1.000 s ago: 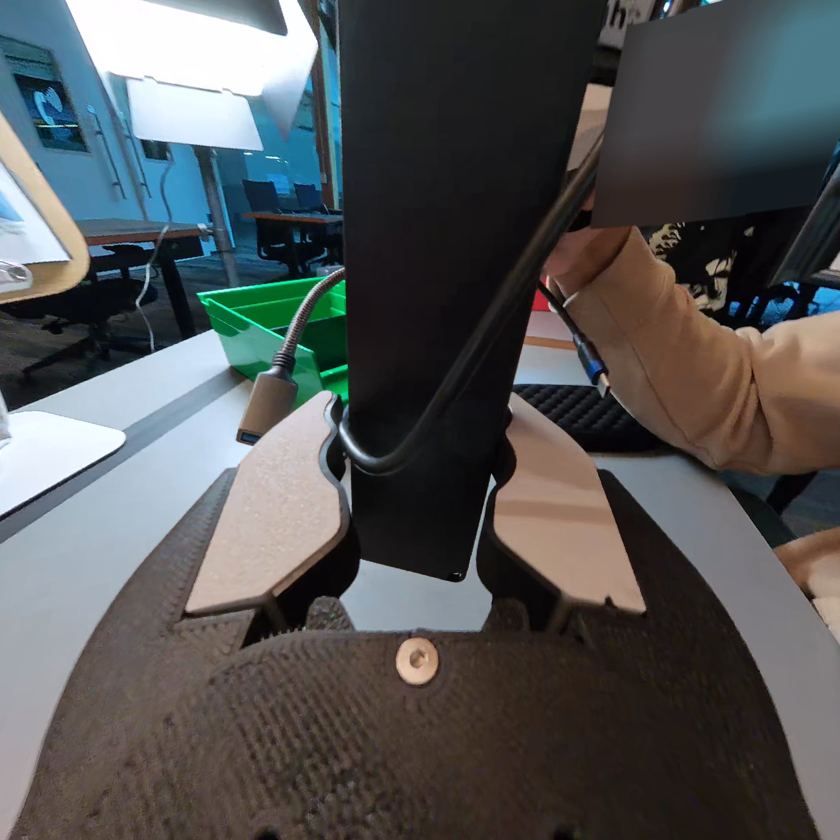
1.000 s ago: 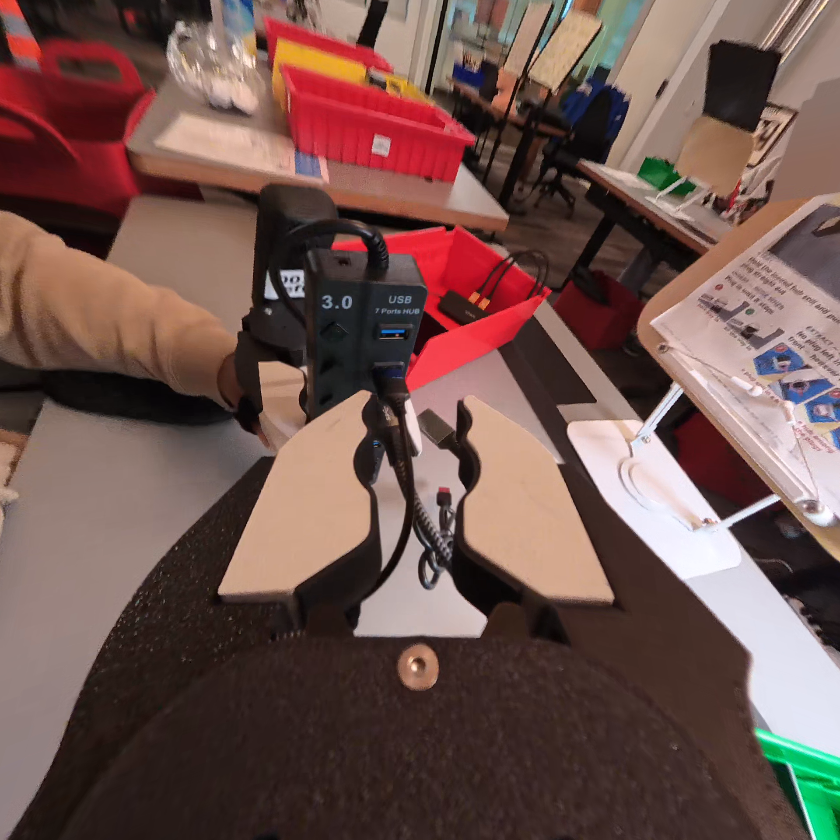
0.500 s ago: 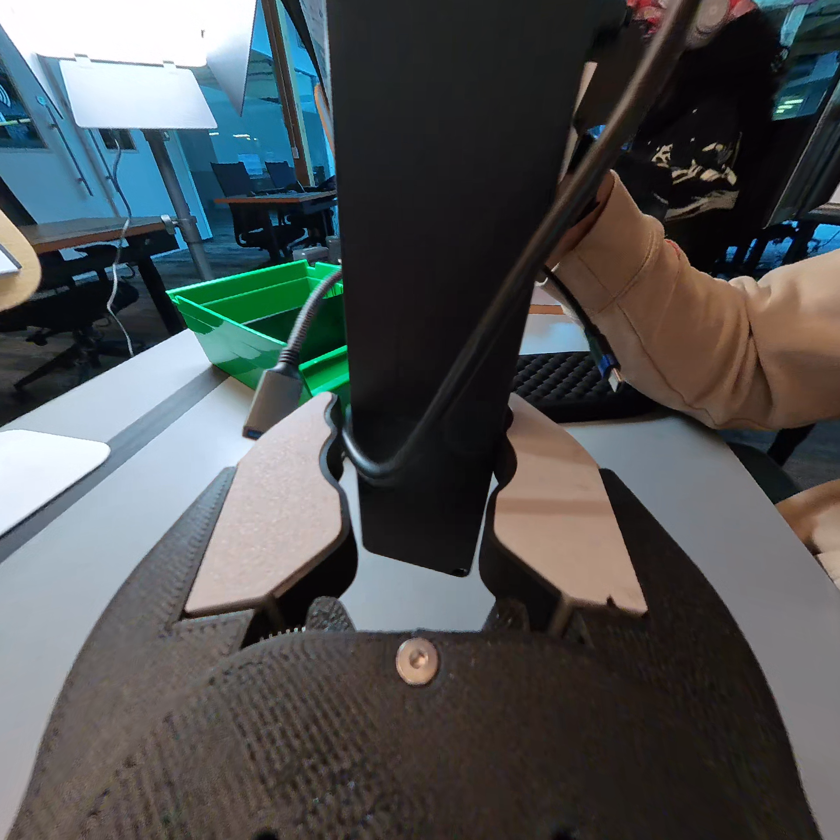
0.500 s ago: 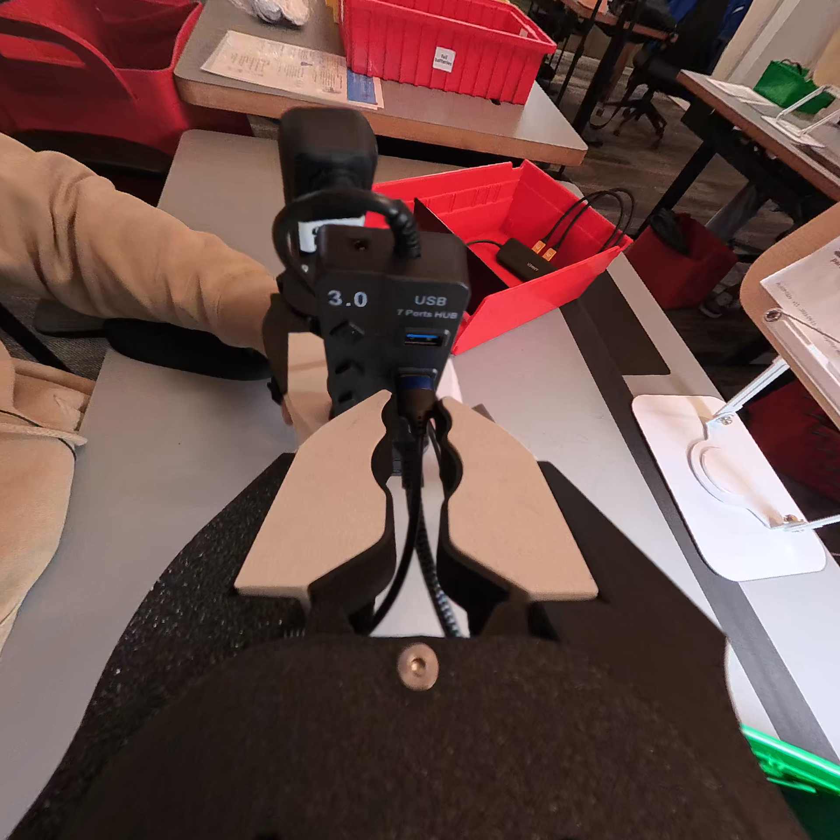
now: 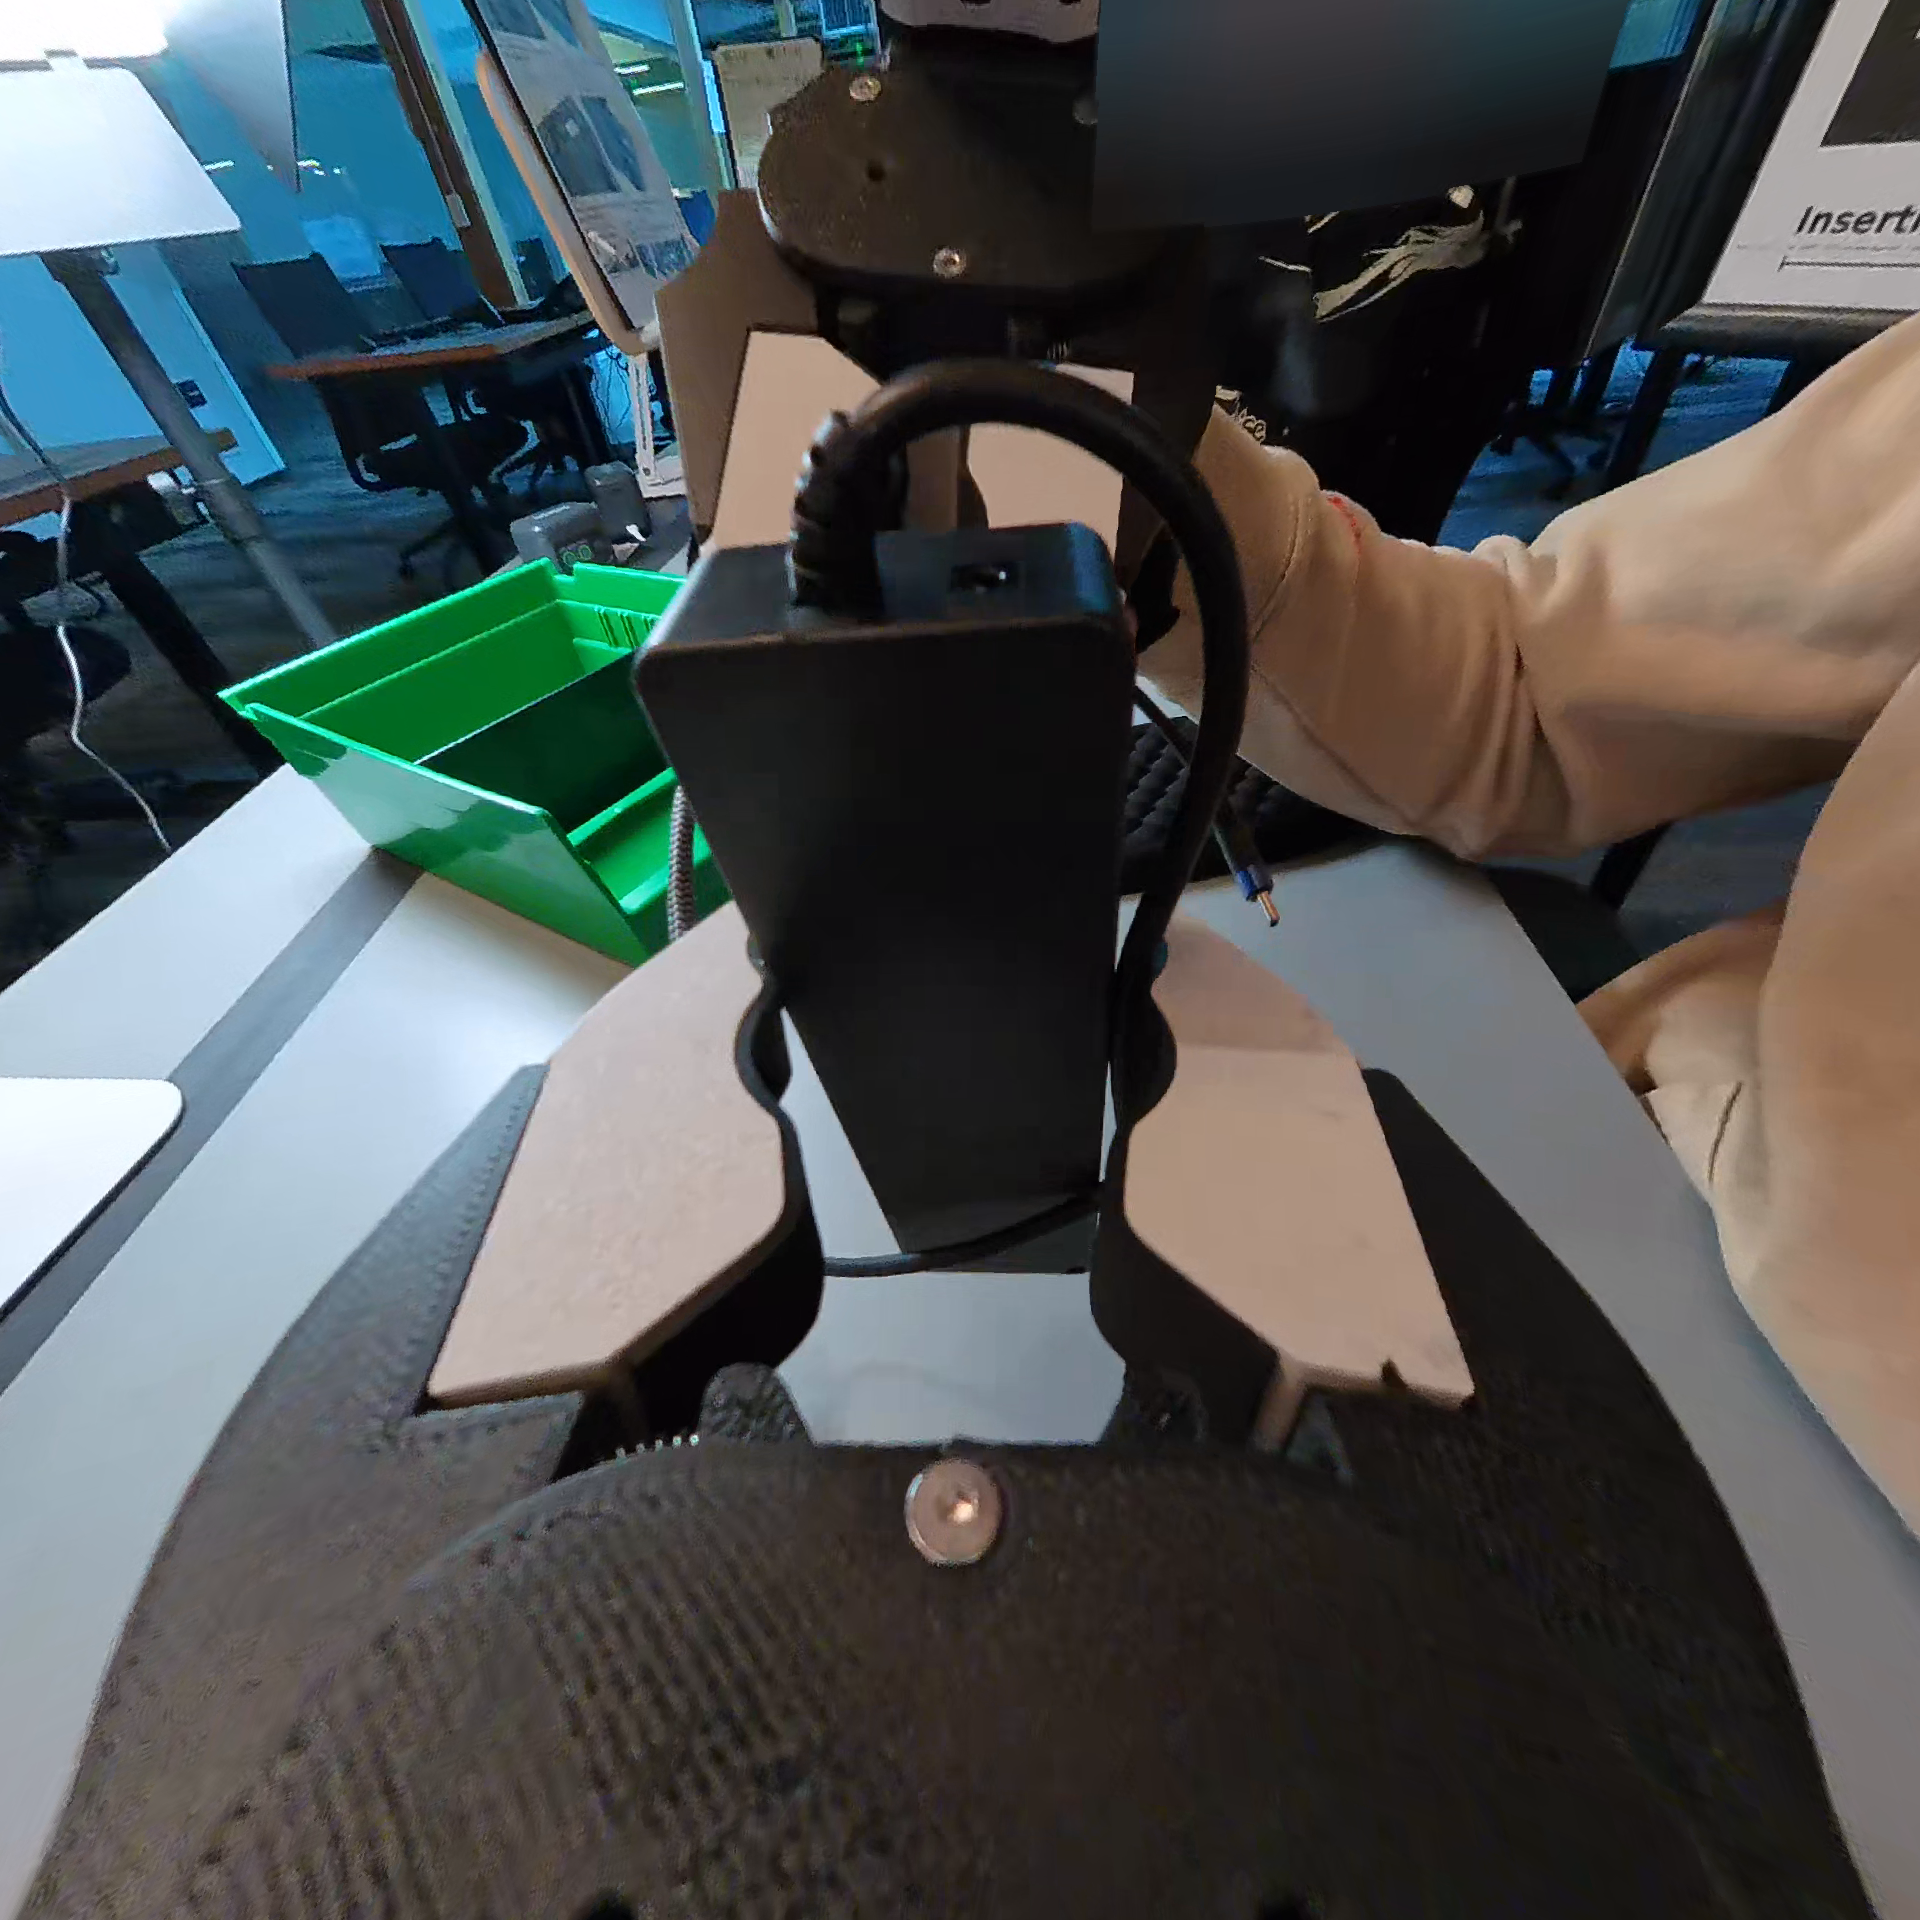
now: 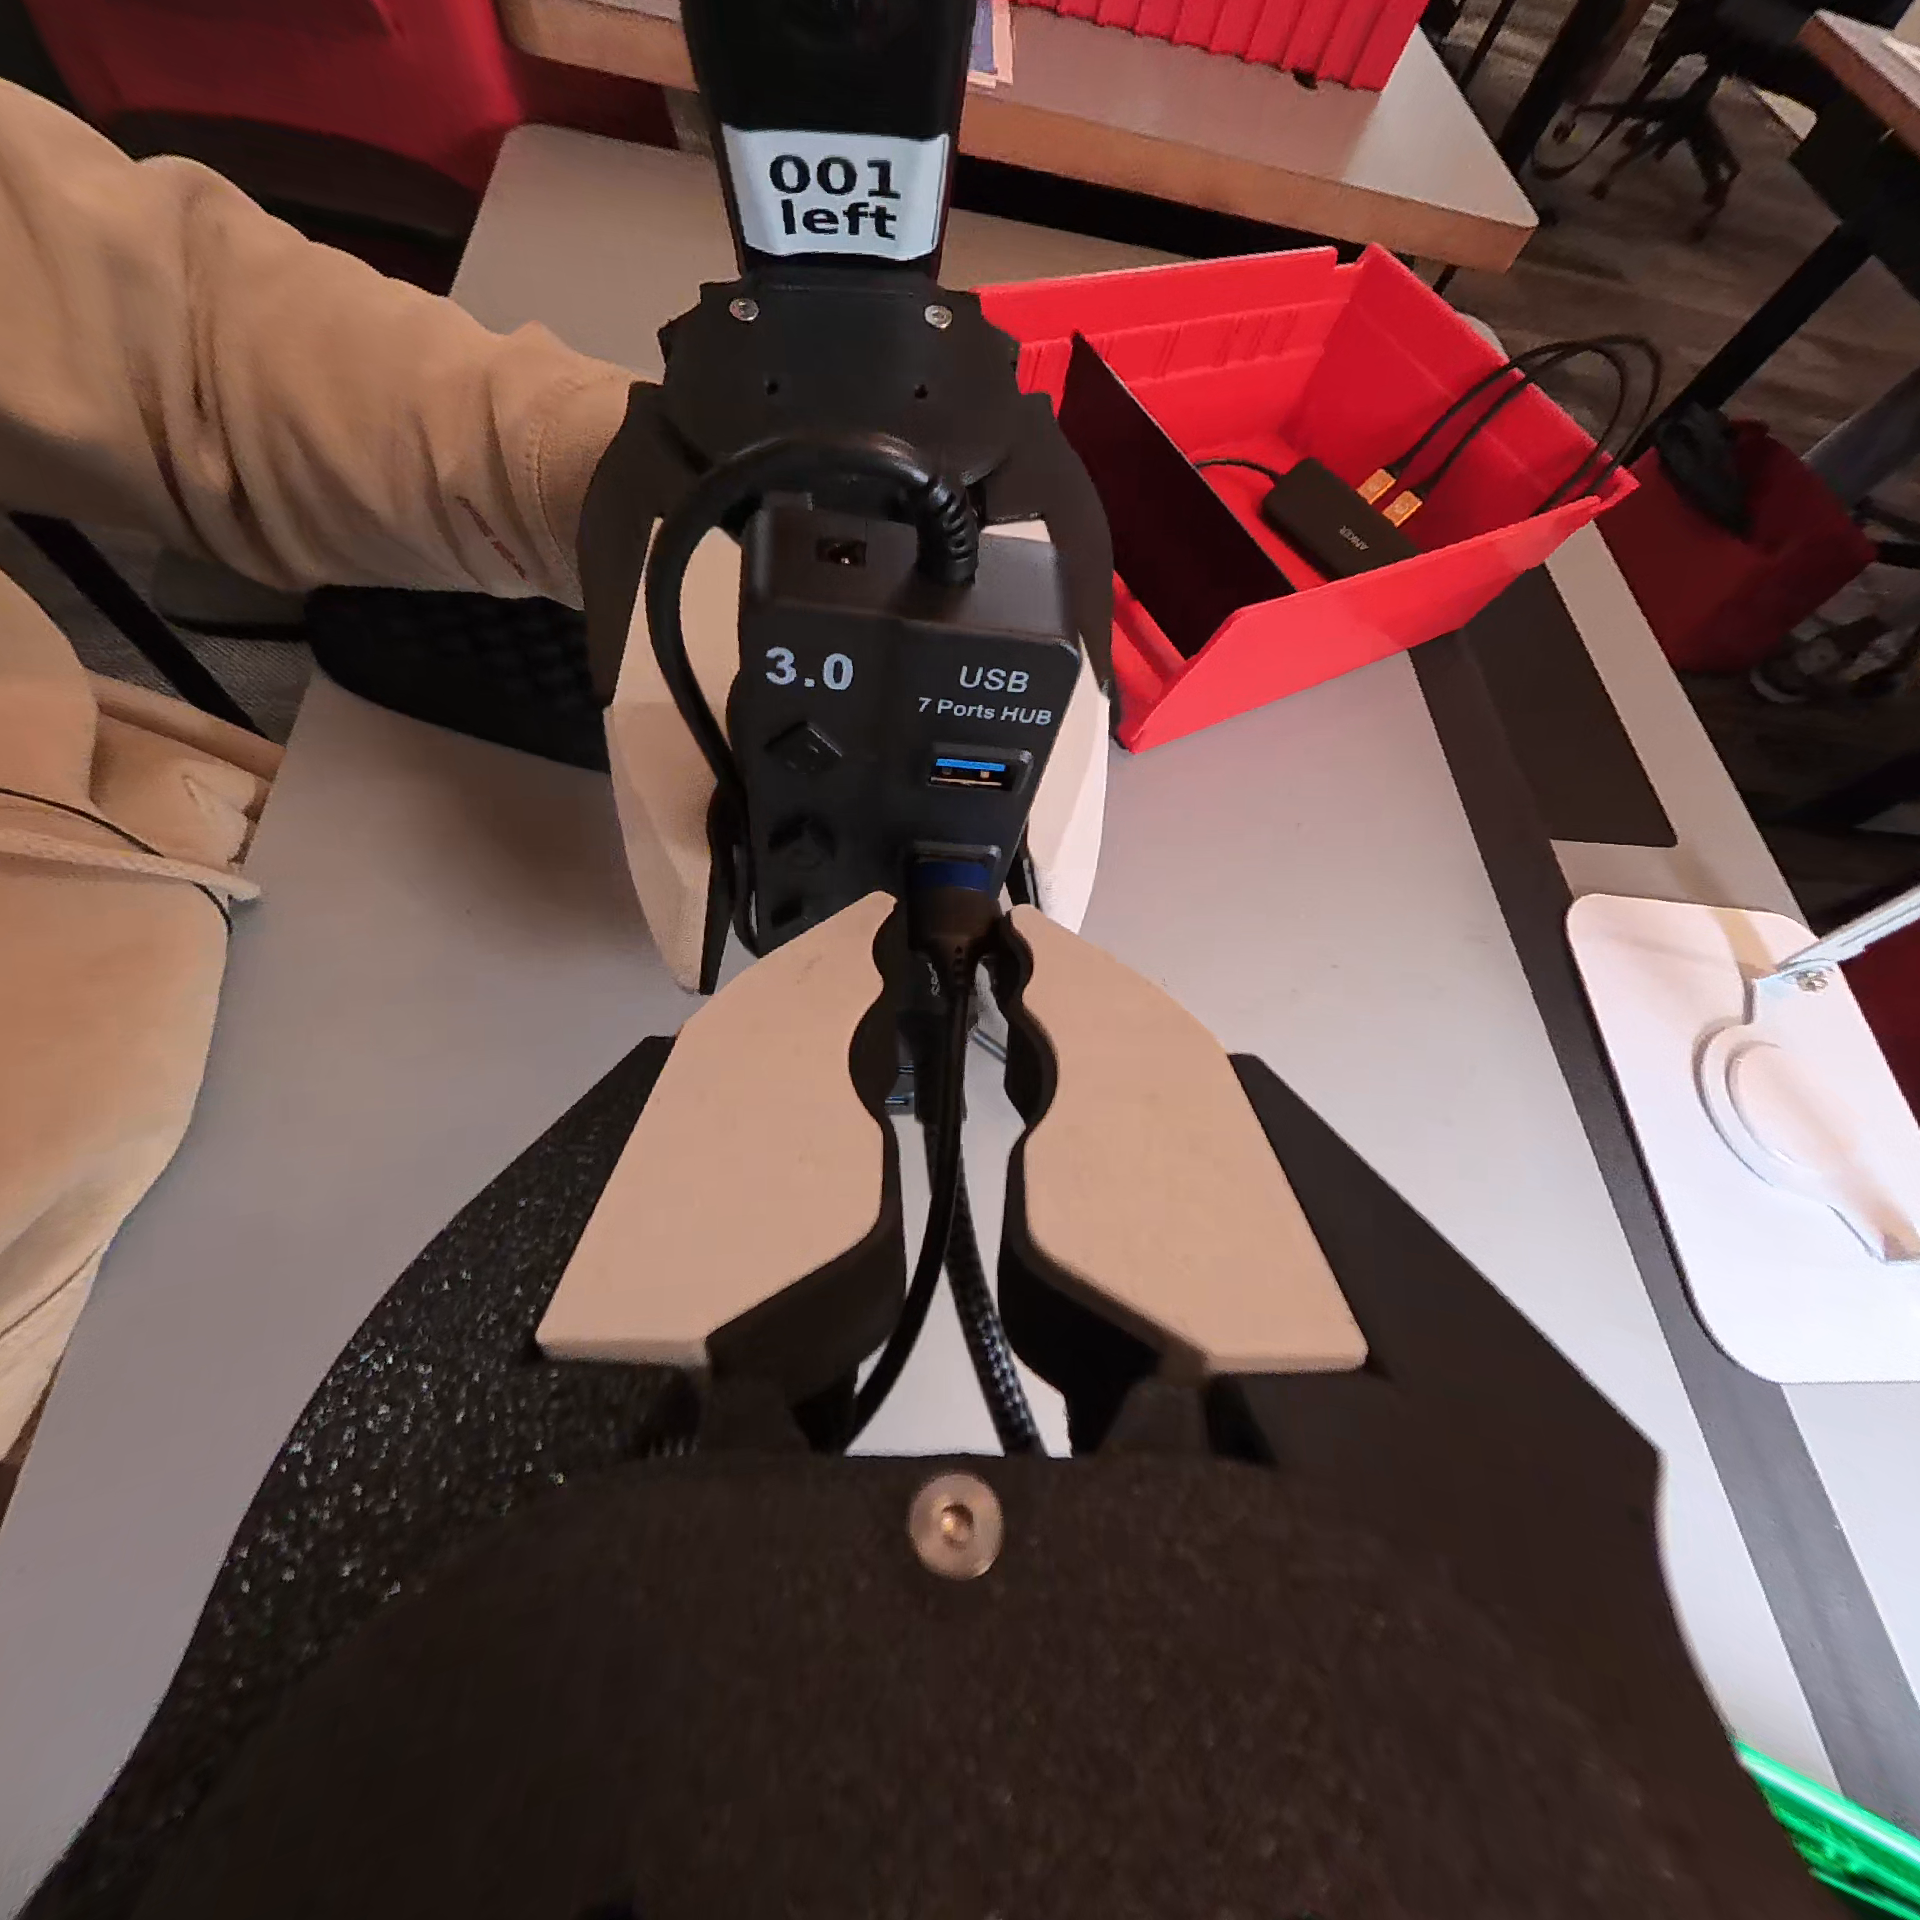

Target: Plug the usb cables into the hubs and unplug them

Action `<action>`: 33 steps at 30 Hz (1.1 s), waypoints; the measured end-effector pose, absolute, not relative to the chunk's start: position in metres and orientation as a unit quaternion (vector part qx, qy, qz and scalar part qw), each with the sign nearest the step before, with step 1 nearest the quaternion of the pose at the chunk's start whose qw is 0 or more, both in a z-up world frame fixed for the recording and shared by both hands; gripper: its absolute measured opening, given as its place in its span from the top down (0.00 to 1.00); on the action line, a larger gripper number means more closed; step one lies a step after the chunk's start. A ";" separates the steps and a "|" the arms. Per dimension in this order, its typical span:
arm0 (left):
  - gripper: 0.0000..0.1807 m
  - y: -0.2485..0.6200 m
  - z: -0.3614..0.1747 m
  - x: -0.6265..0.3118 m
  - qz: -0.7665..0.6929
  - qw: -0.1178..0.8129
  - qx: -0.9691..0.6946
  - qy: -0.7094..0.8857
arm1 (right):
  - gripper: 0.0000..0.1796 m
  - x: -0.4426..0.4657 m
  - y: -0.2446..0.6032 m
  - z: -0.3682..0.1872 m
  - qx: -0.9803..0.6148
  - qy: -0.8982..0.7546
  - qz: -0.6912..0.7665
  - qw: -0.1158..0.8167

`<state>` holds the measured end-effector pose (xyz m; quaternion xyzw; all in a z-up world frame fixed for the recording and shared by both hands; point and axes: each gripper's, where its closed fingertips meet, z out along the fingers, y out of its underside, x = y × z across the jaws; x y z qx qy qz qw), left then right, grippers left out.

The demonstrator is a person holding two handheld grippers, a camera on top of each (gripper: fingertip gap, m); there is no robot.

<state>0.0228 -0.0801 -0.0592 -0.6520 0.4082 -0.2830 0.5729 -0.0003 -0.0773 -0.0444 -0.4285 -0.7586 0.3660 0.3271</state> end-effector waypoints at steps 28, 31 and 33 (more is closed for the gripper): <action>0.67 -0.090 0.003 0.000 -0.289 0.698 -0.560 0.341 | 0.92 0.011 -0.058 -0.023 -0.390 -0.748 0.362 0.396; 0.67 -0.102 0.036 -0.056 -0.293 0.738 -0.534 0.291 | 0.92 0.036 -0.043 0.008 -0.386 -0.706 0.412 0.427; 0.67 -0.104 0.042 -0.076 -0.280 0.750 -0.532 0.274 | 0.92 0.045 -0.042 0.031 -0.371 -0.689 0.428 0.452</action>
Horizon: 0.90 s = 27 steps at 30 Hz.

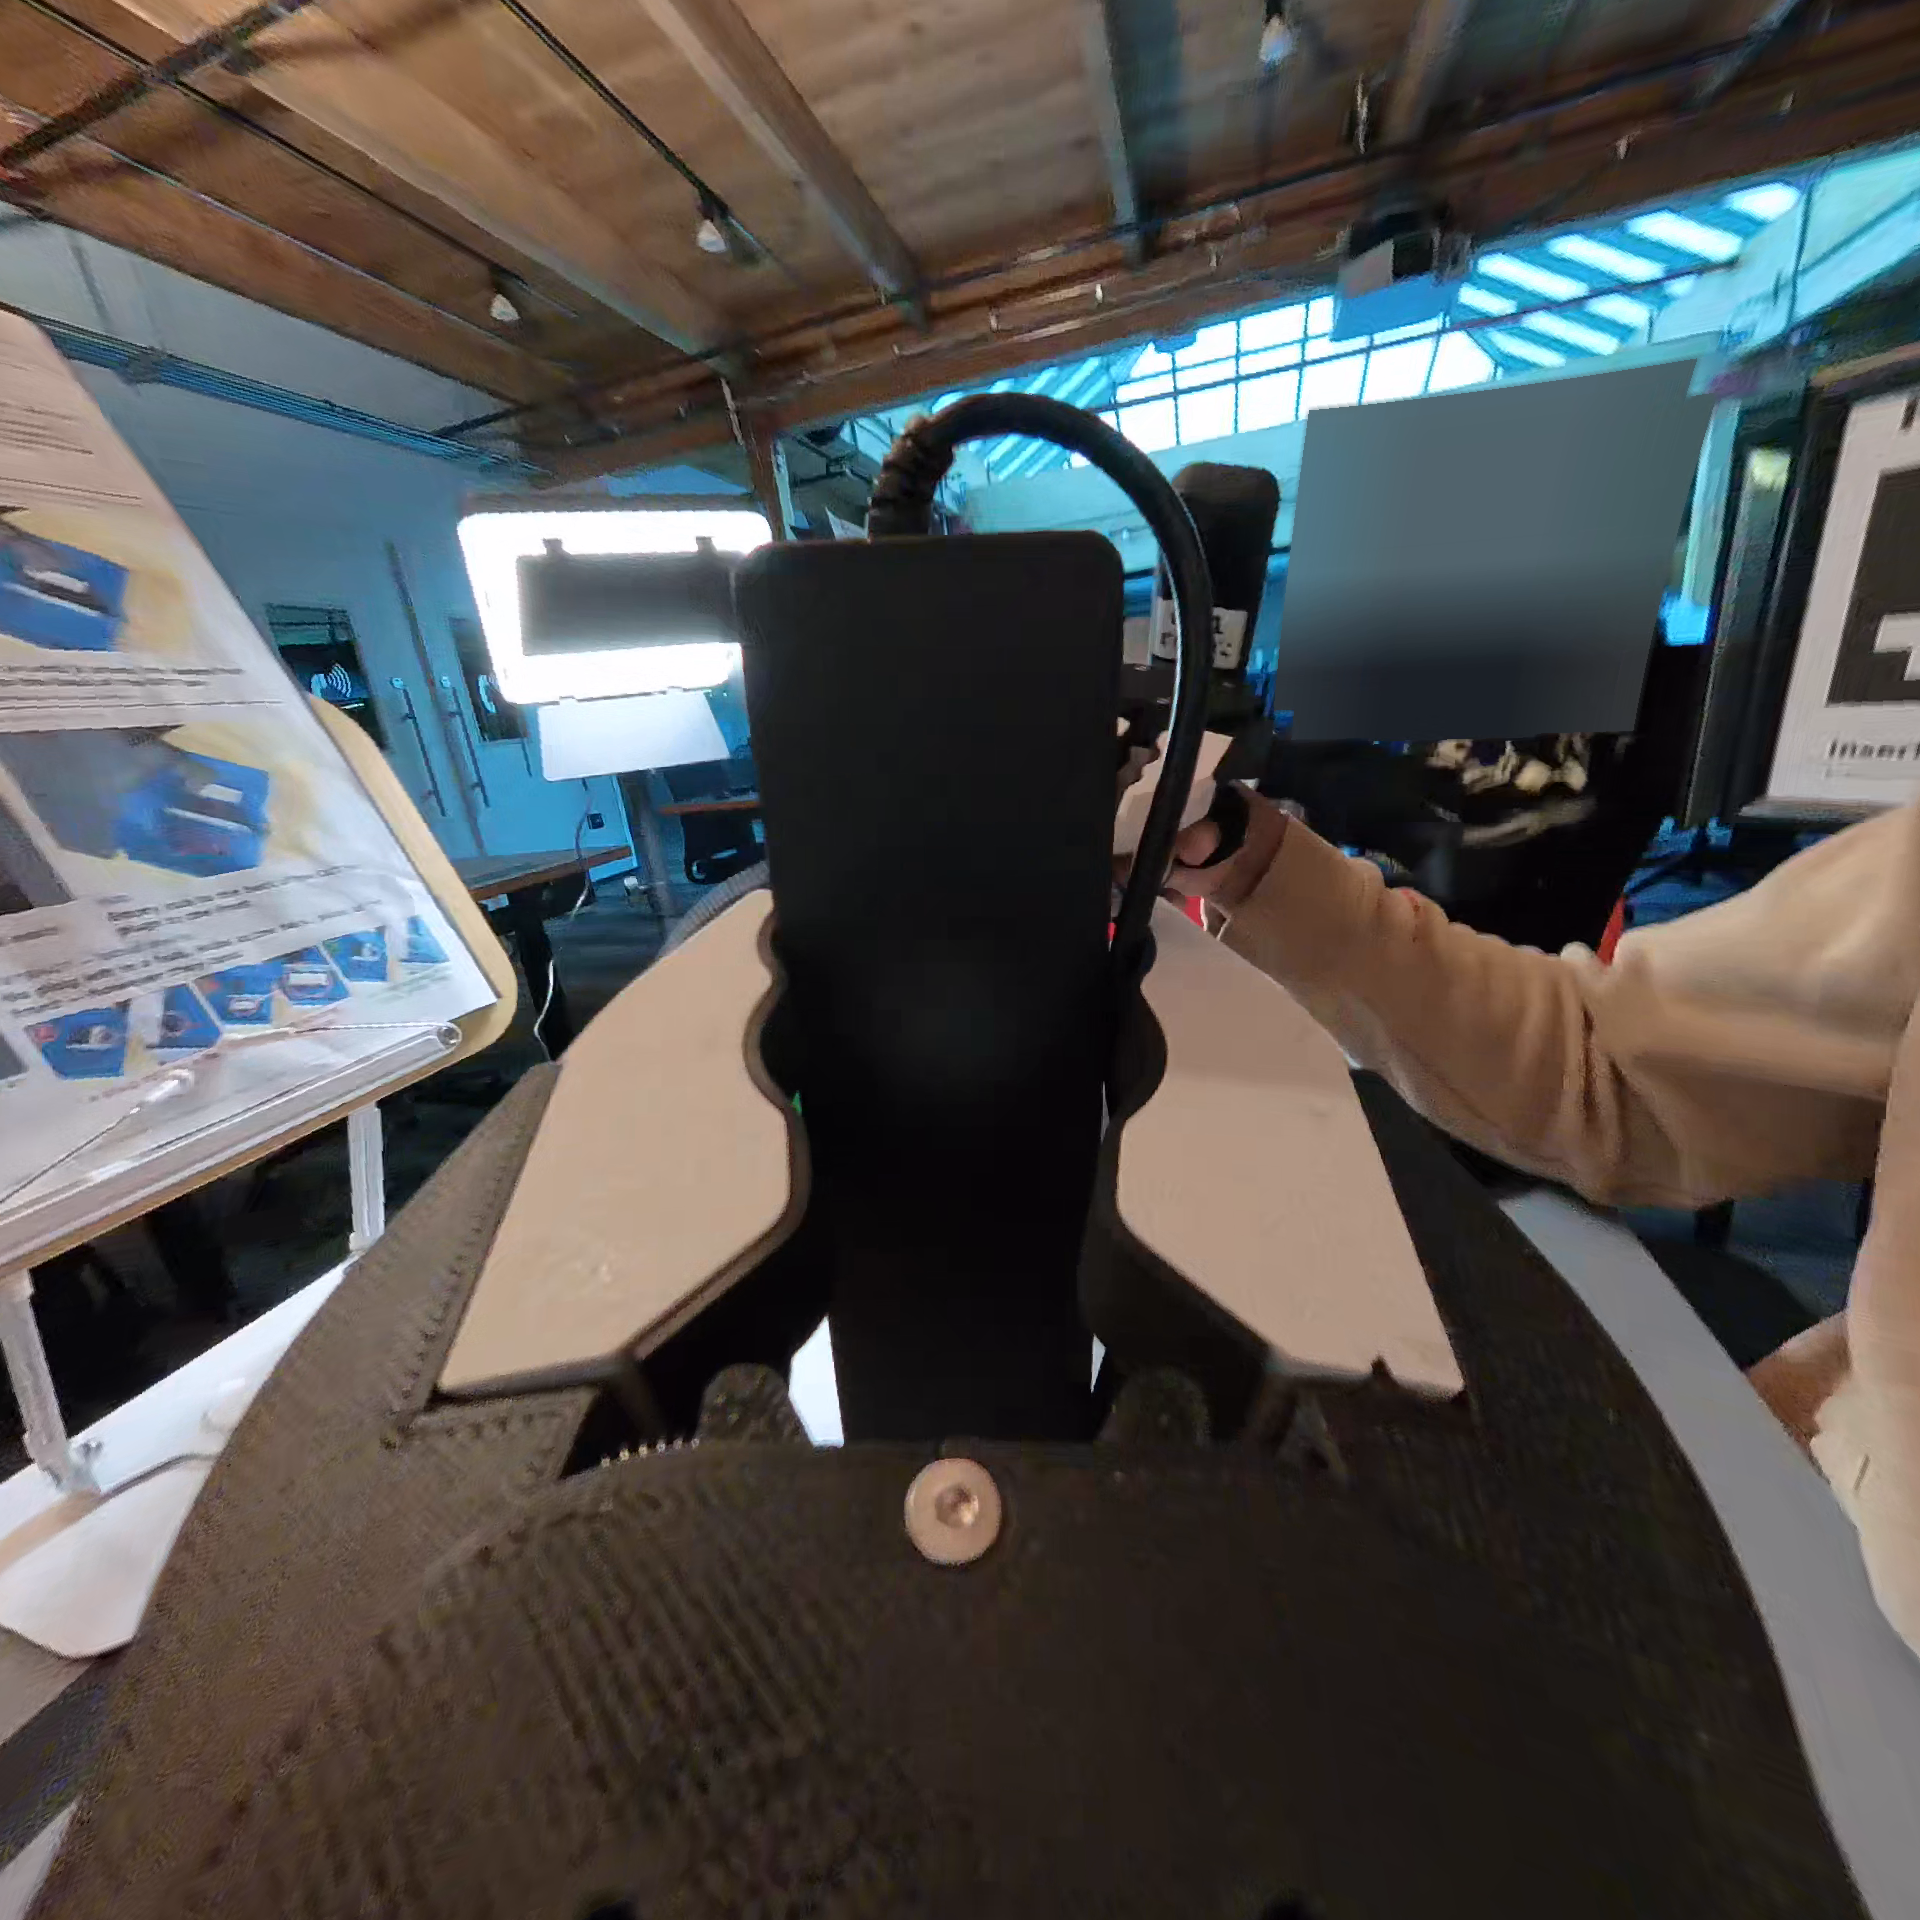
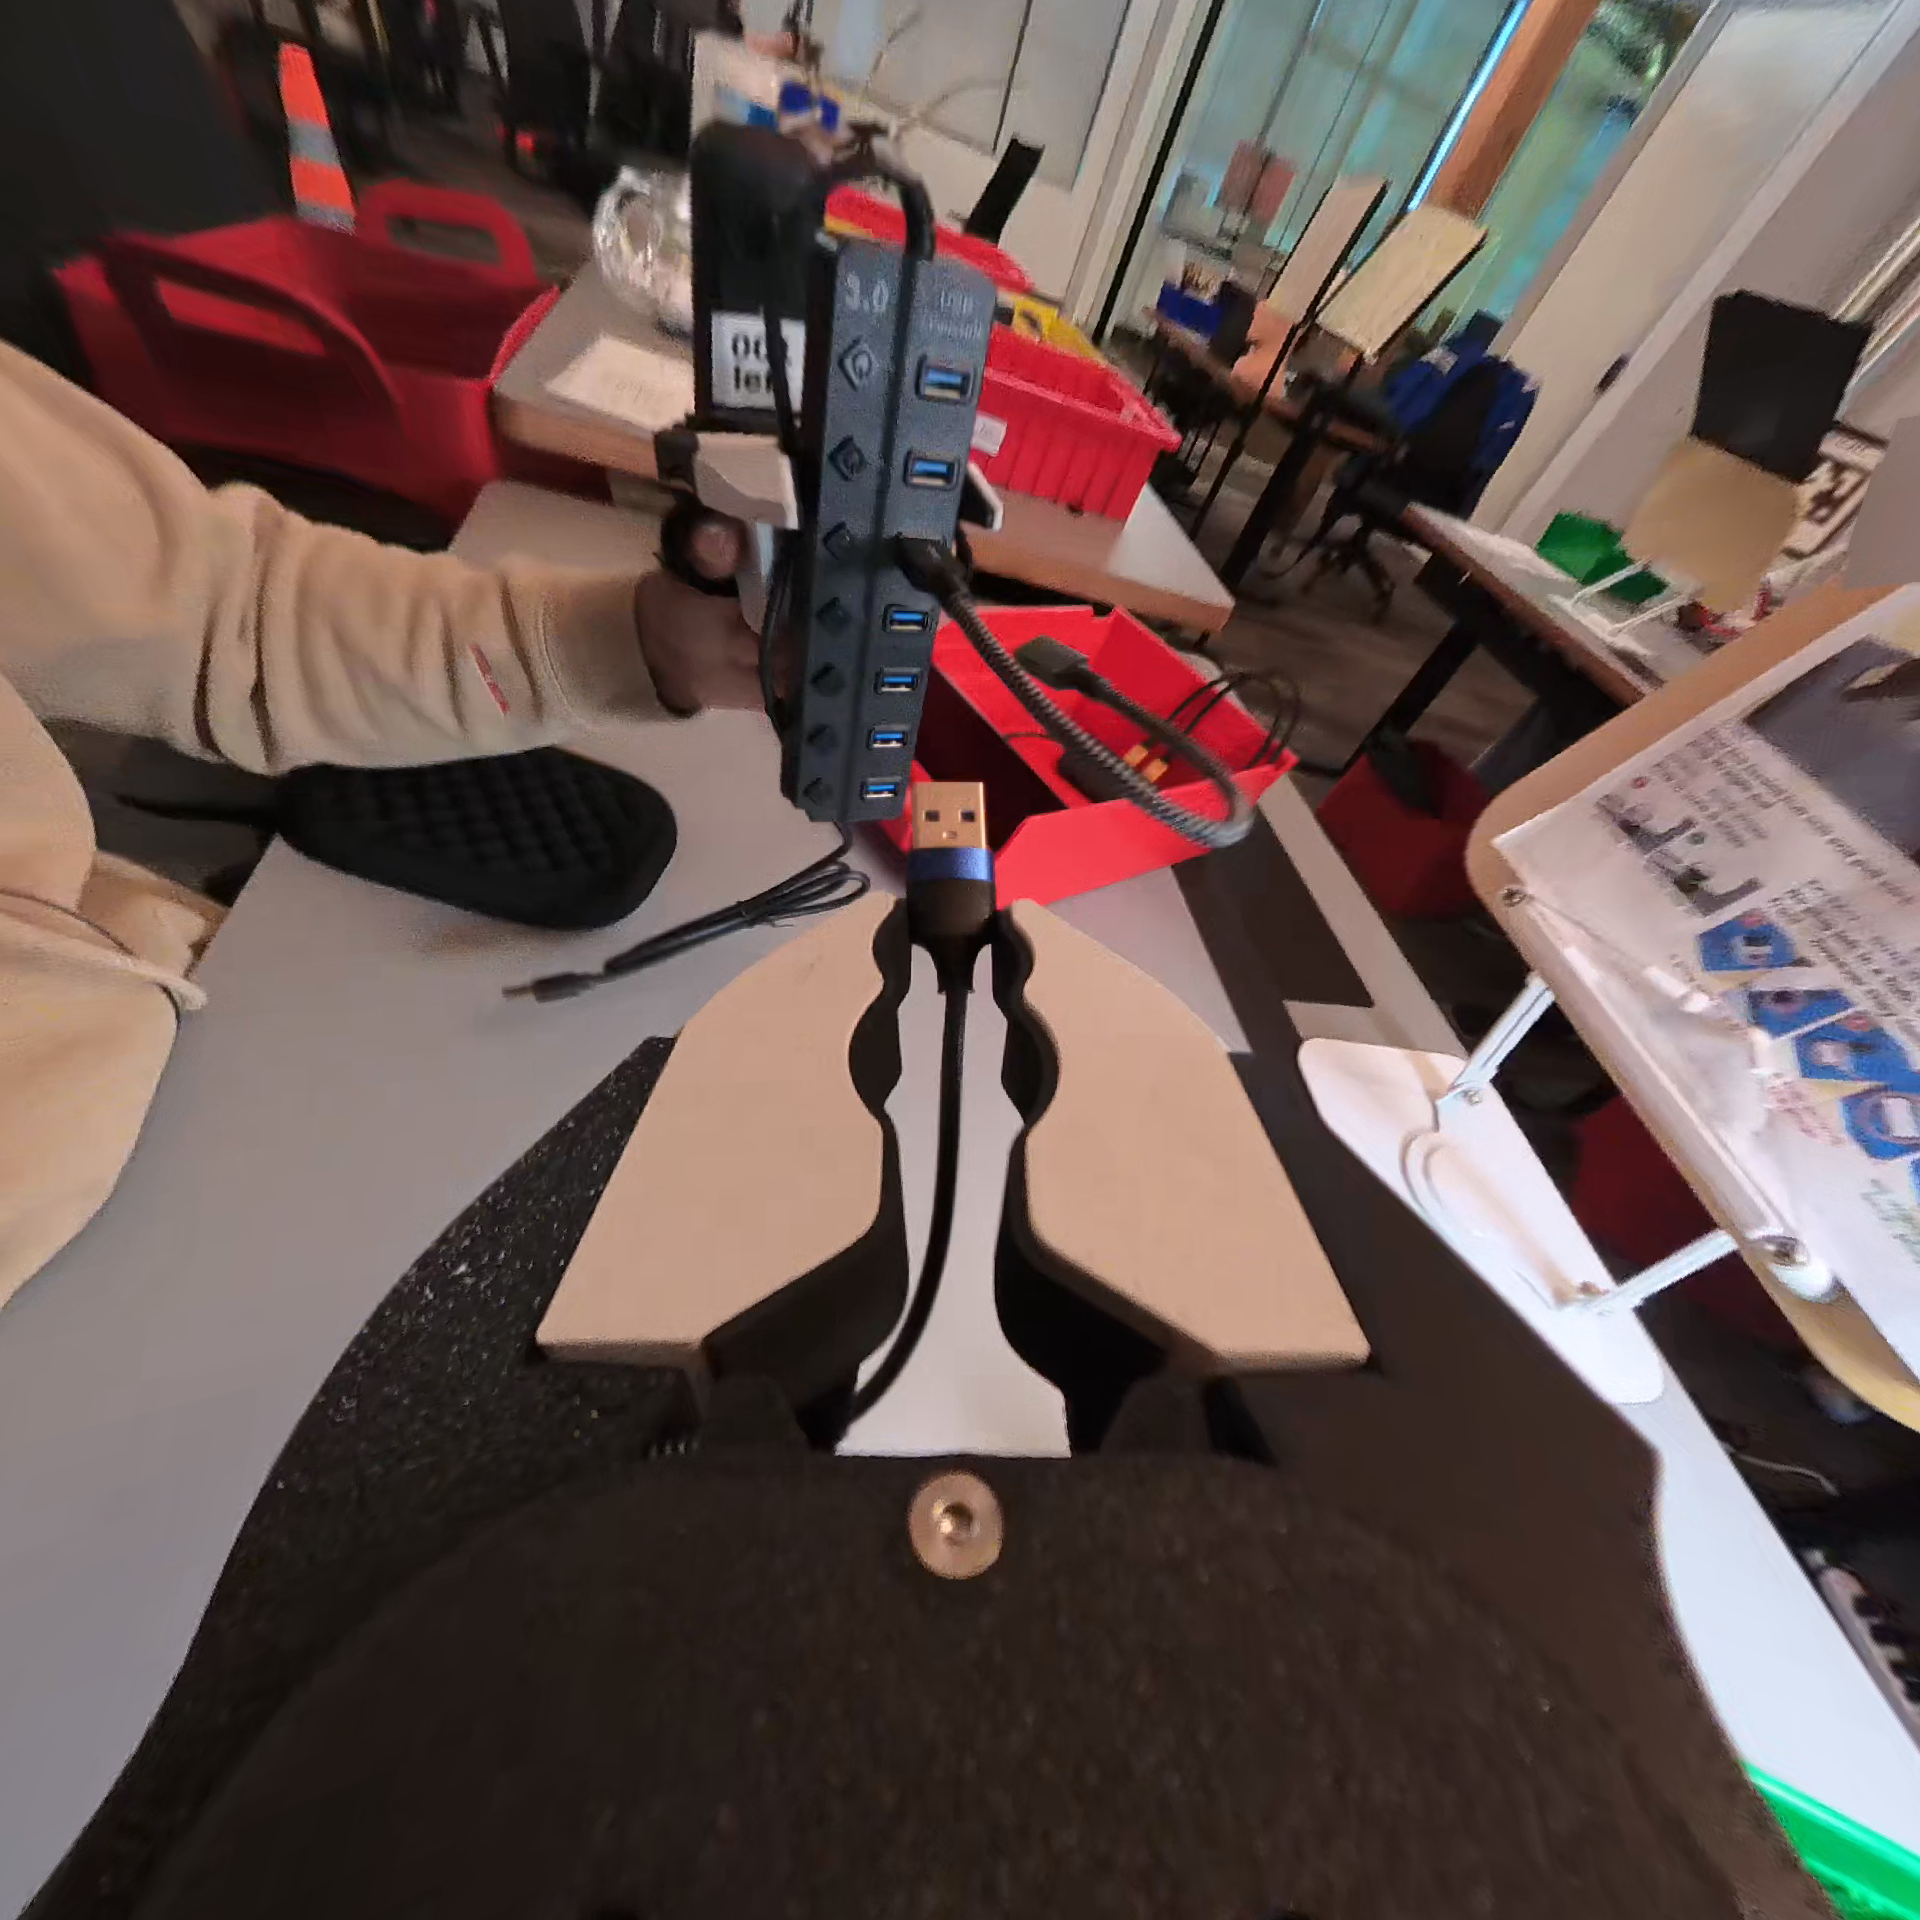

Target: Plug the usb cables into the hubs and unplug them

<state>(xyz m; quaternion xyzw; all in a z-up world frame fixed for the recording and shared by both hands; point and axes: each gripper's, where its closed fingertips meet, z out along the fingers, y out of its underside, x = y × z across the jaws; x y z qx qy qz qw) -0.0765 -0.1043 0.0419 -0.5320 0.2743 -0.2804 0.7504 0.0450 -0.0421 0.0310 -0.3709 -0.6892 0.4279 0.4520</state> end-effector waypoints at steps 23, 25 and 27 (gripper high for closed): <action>0.67 -0.103 0.030 -0.074 -0.268 0.732 -0.563 0.276 | 0.91 0.130 0.193 -0.076 -0.705 -0.623 0.151 0.302; 0.67 -0.103 0.029 -0.072 -0.271 0.731 -0.561 0.277 | 0.91 0.134 0.208 -0.099 -0.725 -0.622 0.126 0.268; 0.67 -0.103 0.029 -0.071 -0.273 0.731 -0.561 0.277 | 0.91 0.137 0.218 -0.124 -0.738 -0.625 0.101 0.233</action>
